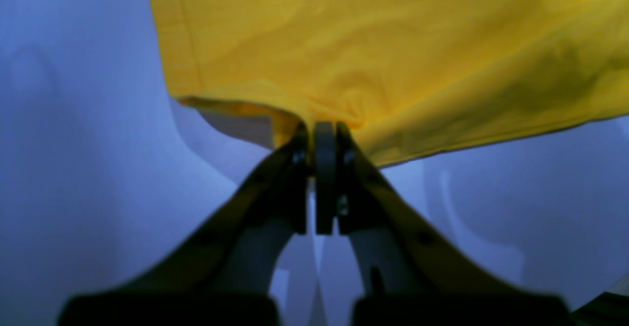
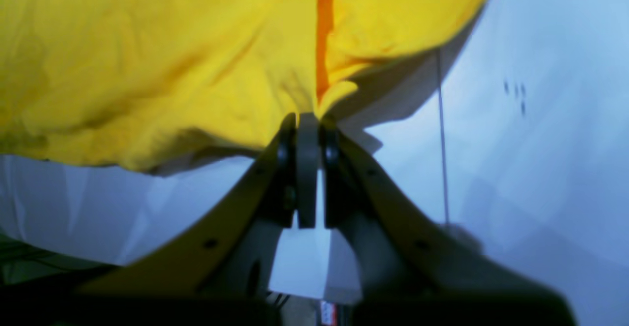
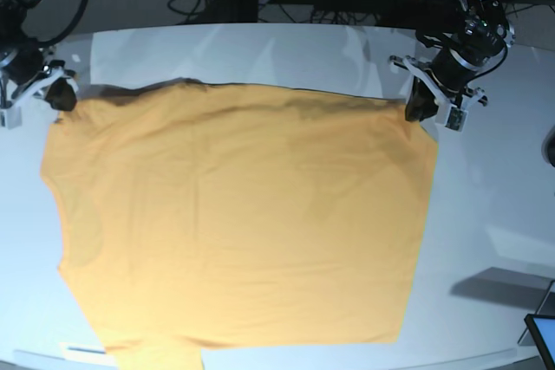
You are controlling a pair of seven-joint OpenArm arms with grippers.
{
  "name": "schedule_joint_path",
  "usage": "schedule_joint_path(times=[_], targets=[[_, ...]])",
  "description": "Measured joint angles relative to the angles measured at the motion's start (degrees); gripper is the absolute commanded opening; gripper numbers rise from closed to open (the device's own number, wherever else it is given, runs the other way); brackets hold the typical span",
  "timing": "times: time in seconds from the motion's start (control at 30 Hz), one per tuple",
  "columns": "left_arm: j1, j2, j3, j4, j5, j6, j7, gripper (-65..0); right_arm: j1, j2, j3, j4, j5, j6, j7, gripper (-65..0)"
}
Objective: Fold the T-shirt properly
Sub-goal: 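Hold the shoulder edge raised with both grippers, then pull the held shoulder edge with both grippers toward the hem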
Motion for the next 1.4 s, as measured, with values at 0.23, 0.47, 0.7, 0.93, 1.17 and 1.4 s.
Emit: schedule_joint_path(times=[0.23,0.47,0.7,0.93,1.17,1.4], targets=[[-0.1,0.0,-0.2,3.2,0.0,0.0,0.0,-65.0,0.2,1.8,-0.1,0.9,-0.2,0.0,-0.4,-64.7],[-3.0,0.3,-6.8,3.4,0.0,0.0,0.0,-65.0,1.8,4.2,-2.4,1.7,-0.4,0.0,-0.4,-64.7],[-3.0,0.2,-10.3,3.4,-0.1,-0.4,0.2,-65.0,4.9,5.2,-5.8,2.4,-0.1,0.0,-0.5,-64.7],[-4.5,0.0,-12.2,3.4,-0.4,-0.4,0.2,-65.0,8.4,7.7,-5.9,2.4,-0.2,0.0,-0.5,-64.7],[-6.9,0.3,-12.0,3.4,-0.3,-0.5,1.4,-65.0,9.6,9.2,-5.9,2.4,0.0,0.0,-0.8,-64.7],[-12.3,0.4,-12.1,3.4,0.0,-0.7,7.0,-65.0,11.8,10.4,-12.0,2.4,-0.3,0.0,0.0,-64.7]])
